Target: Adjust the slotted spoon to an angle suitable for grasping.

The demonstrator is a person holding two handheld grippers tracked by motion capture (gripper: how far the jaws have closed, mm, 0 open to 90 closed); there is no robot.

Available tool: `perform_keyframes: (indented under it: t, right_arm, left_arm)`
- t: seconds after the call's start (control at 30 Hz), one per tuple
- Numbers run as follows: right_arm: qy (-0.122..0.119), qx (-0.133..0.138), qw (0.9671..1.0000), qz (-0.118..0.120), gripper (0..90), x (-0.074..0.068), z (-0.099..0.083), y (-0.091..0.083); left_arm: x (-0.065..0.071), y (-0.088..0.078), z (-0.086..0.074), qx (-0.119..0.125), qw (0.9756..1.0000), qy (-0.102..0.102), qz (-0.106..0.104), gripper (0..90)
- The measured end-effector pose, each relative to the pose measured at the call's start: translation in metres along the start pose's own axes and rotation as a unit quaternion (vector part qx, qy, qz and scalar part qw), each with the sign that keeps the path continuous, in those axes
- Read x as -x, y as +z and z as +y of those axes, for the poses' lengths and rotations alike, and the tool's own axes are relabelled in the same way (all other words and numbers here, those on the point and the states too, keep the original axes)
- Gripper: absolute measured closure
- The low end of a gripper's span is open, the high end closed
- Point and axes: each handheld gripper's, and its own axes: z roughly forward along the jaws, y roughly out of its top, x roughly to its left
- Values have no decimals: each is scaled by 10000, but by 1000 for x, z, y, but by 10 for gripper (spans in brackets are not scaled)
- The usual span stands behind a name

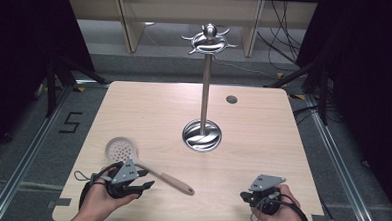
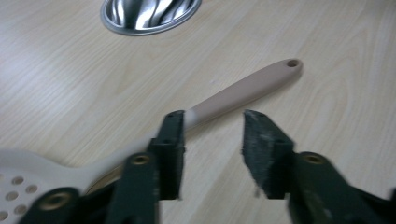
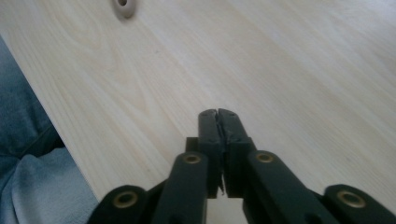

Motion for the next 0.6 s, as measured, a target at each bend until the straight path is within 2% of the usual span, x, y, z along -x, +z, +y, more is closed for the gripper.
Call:
perform_keyframes:
  t: [0.07, 0.1, 0.13, 0.17, 0.2, 0.23, 0.27, 0.3, 0.33, 0.37, 0.4, 0.43, 0.47, 0.5, 0.53, 0.57, 0.6]
  right_arm:
    - [88, 68, 9999, -47, 900, 3, -2, -2]
    - [238, 98, 9996, -86, 900, 3, -2, -2]
    - [199, 86, 9997, -104, 900, 6, -2, -3]
    - [210, 13, 9997, -85, 900, 8, -1, -4]
    - [215, 127, 9996, -136, 900, 10, -2, -2]
    - [323, 95, 9994, -115, 900, 10, -2, -1]
    - [221, 72, 9997, -110, 900, 12, -2, -2]
    - [277, 64, 9996, -92, 900, 12, -2, -3]
    - [377, 84, 9992, -82, 900, 10, -2, -4]
    - [354, 339, 9987, -140, 900, 10, -3, -1]
    - [359, 308, 9988, -131, 900, 10, -2, -2]
    - [381, 112, 9992, -82, 898, 9, -1, -5]
    - [365, 127, 9992, -93, 895, 8, 0, -5]
    - [365, 127, 9992, -93, 895, 8, 0, -5]
    - [435, 112, 9990, -44, 882, 6, 2, -6]
    - [297, 233, 9993, -86, 880, 7, 1, -4]
    - [327, 241, 9991, -80, 876, 5, 1, -3]
  left_arm:
    - [5, 6, 5, -98, 9998, -21, -175, 739]
    - [7, 10, 8, -195, 9993, 20, -306, 789]
    - [10, 16, 11, -301, 9988, 82, -380, 831]
    - [11, 21, 14, -415, 9979, 169, -459, 871]
    - [12, 25, 18, -542, 9969, 250, -514, 891]
    - [13, 30, 21, -657, 9955, 278, -619, 893]
    - [14, 34, 25, -802, 9936, 345, -723, 894]
    - [12, 38, 30, -1089, 9888, 512, -877, 894]
    - [12, 45, 35, -1204, 9866, 553, -956, 893]
    - [14, 49, 37, -1267, 9857, 554, -968, 894]
    - [14, 49, 37, -1267, 9857, 554, -968, 894]
    - [18, 60, 45, -1349, 9844, 588, -959, 894]
    - [20, 65, 51, -1437, 9823, 708, -966, 894]
    - [20, 65, 51, -1437, 9823, 708, -966, 894]
    - [23, 69, 59, -1639, 9772, 910, -996, 894]
    - [26, 71, 63, -1692, 9765, 906, -979, 895]
    - [27, 73, 66, -1748, 9752, 919, -997, 895]
